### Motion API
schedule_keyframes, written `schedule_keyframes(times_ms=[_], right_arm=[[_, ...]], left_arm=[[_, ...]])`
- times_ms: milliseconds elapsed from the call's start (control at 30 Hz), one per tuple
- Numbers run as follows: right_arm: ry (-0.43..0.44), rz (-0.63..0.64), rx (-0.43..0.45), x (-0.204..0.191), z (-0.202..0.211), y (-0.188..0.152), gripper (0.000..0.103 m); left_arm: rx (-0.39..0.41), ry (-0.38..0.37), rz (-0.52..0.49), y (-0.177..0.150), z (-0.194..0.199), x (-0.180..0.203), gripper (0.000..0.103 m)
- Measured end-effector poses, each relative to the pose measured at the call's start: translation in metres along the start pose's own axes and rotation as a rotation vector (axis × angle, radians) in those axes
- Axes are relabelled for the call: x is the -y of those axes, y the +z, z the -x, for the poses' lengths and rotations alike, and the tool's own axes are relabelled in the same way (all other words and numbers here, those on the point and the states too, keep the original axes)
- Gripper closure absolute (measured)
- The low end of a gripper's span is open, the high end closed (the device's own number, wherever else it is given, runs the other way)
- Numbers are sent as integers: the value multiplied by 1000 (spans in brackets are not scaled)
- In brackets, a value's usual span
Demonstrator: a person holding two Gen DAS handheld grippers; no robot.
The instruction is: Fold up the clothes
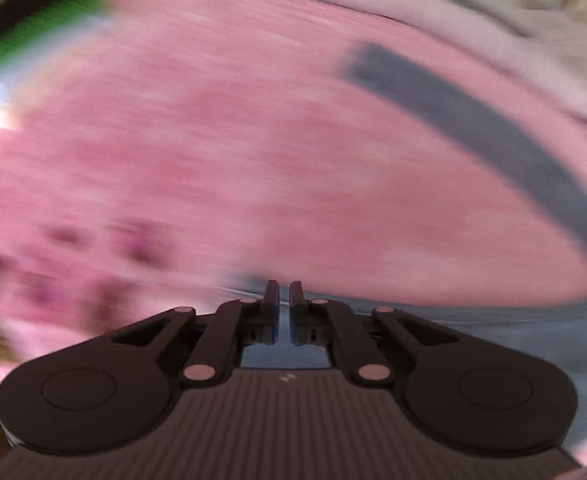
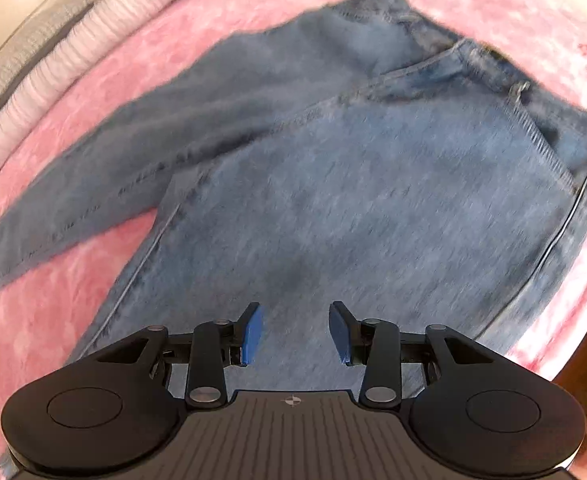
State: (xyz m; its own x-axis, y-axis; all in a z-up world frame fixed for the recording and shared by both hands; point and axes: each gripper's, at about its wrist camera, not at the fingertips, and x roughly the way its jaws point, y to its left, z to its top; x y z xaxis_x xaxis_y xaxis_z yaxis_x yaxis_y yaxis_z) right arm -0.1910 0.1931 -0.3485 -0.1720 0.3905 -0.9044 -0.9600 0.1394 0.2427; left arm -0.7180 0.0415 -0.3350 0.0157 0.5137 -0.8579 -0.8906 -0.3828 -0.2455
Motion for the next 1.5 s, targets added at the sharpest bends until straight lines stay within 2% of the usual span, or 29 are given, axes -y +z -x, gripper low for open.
schedule_keyframes(times_ms=[67,133,233,300,400,467,500,533,567,667,733,767,833,900,1000,1133,1233,1333,1500], right_arm=[[-16,-2,27,5,-4,4,62],[-53,35,54,9,-11,6,62],[-114,158,69,13,-22,0,62],[-118,260,76,15,-25,-13,62],[-63,375,43,13,-12,-48,62],[-21,458,9,11,-3,-67,62],[-2,463,12,16,3,-68,62],[16,466,17,21,9,-68,62],[35,469,22,26,15,-68,62],[16,397,98,64,25,-41,62],[-24,371,89,98,18,-21,62],[-50,358,25,115,9,-13,62],[-17,314,16,137,33,-2,62],[19,269,10,158,57,8,62],[72,233,30,178,105,7,62],[133,200,24,206,142,-3,62],[140,166,16,223,140,7,62],[145,119,11,239,135,20,62],[137,88,32,239,109,62,62]], left_arm=[[-37,-122,-39,-9,-15,35,99],[-89,-161,-102,-24,-37,70,95],[-110,-66,-172,-48,-58,92,96],[-86,-15,-79,-54,-56,79,100],[-59,93,154,-63,-38,49,101],[-35,211,173,-69,-22,50,102],[-26,222,157,-73,-15,57,97],[-18,226,137,-77,-7,65,97],[-16,202,125,-83,-3,76,97],[-34,163,75,-101,-11,112,97],[-95,186,79,-112,-27,136,95],[-127,199,82,-118,-35,148,96],[-140,167,43,-124,-25,180,95],[-148,96,-28,-131,-8,220,94],[-165,-6,-105,-138,13,274,94],[-160,-135,-176,-138,24,335,94],[-158,-202,-233,-132,22,373,94],[-165,-249,-268,-119,-1,404,94],[-182,-330,-327,-95,-47,458,95]])
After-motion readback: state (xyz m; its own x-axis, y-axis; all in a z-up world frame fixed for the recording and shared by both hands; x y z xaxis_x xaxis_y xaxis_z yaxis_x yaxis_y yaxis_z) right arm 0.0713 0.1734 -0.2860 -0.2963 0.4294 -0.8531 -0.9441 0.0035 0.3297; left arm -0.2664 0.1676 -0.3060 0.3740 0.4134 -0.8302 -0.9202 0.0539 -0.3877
